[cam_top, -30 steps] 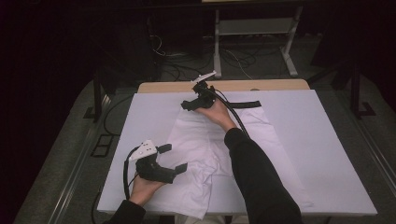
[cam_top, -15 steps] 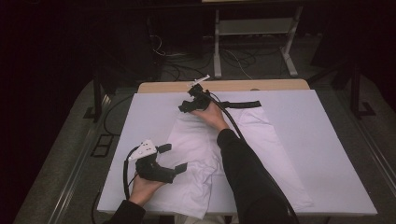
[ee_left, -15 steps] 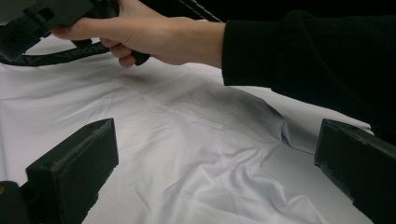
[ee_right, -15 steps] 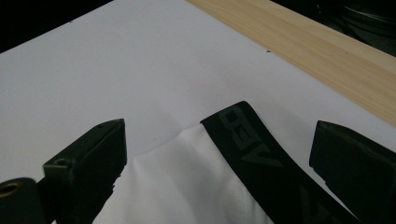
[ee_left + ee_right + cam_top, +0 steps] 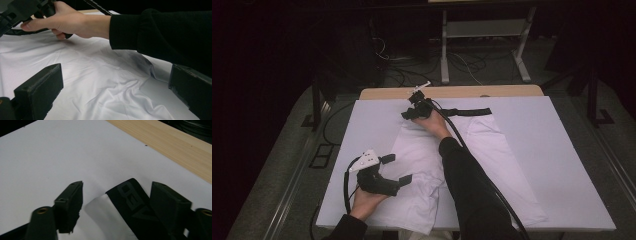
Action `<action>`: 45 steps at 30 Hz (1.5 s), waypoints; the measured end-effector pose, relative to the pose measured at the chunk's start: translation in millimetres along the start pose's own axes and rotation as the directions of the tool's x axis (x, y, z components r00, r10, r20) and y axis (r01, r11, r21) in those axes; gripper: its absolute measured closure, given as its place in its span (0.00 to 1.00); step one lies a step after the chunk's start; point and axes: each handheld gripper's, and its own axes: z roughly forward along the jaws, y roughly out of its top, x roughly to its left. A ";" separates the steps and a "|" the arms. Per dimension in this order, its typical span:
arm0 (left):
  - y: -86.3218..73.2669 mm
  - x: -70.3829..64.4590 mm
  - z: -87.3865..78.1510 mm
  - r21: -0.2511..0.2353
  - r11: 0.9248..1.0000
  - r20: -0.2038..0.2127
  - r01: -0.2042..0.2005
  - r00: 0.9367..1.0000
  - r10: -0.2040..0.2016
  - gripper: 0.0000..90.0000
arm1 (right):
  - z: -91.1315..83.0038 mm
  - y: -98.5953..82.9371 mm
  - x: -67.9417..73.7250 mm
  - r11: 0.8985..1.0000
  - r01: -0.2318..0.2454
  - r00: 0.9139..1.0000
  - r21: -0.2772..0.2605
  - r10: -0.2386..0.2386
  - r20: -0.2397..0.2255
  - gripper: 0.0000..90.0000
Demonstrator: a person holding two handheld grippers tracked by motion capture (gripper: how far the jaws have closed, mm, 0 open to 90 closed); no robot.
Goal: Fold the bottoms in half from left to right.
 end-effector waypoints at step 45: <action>-10.6 16.6 -50.0 0.195 0.962 -0.140 0.194 0.976 -0.168 0.00 | -28.7 -8.5 19.2 0.997 -0.049 0.998 -0.062 0.052 0.039 0.96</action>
